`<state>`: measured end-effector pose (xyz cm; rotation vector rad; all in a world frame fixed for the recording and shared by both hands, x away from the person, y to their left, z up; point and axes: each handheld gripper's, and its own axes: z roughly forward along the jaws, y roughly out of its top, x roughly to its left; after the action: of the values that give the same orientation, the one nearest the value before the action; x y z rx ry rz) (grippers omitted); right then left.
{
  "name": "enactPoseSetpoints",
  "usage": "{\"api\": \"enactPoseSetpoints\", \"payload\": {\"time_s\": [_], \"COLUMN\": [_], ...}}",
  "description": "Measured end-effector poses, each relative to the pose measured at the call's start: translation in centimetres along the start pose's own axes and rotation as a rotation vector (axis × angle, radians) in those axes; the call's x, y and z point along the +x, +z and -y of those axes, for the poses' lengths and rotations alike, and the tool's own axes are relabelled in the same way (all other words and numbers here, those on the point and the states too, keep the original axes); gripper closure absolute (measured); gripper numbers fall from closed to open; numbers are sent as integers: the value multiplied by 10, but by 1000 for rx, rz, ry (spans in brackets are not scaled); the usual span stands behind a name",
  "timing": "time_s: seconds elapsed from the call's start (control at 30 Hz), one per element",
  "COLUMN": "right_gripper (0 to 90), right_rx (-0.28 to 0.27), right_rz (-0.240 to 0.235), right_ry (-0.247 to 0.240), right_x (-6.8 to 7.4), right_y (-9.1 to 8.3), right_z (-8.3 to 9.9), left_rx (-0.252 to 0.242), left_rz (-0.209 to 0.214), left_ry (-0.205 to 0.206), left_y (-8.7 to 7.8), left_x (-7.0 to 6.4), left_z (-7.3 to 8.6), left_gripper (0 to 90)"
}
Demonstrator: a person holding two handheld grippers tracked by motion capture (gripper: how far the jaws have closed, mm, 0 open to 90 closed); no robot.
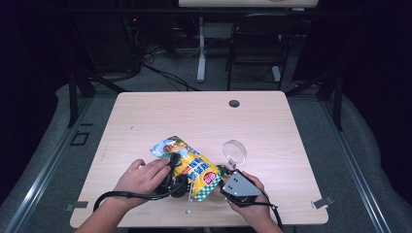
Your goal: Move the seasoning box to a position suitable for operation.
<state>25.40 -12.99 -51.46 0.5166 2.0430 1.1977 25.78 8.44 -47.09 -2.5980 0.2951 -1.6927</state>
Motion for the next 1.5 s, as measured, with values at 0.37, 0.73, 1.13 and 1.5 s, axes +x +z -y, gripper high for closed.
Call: {"api": "enactPoseSetpoints", "payload": {"time_s": [0.37, 0.73, 1.13, 1.5], "right_gripper": [684, 665, 601, 593], "right_rx": [2, -5, -13, 0], "right_rz": [-9, -10, -12, -11], "right_ry": [4, 15, 40, 42], "right_x": [0, -2, -5, -6], "right_y": [0, -1, -1, -1], "right_z": [1, 2, 4, 6], "left_rx": [-15, -37, -58, -48], "left_rz": [23, 52, 72, 88], "left_ry": [-45, -98, -144, -169], "left_y": [3, 5, 10, 11], "left_x": [-5, -9, -13, -13], "left_z": [3, 4, 6, 12], "left_gripper": [881, 886, 887, 887]}}
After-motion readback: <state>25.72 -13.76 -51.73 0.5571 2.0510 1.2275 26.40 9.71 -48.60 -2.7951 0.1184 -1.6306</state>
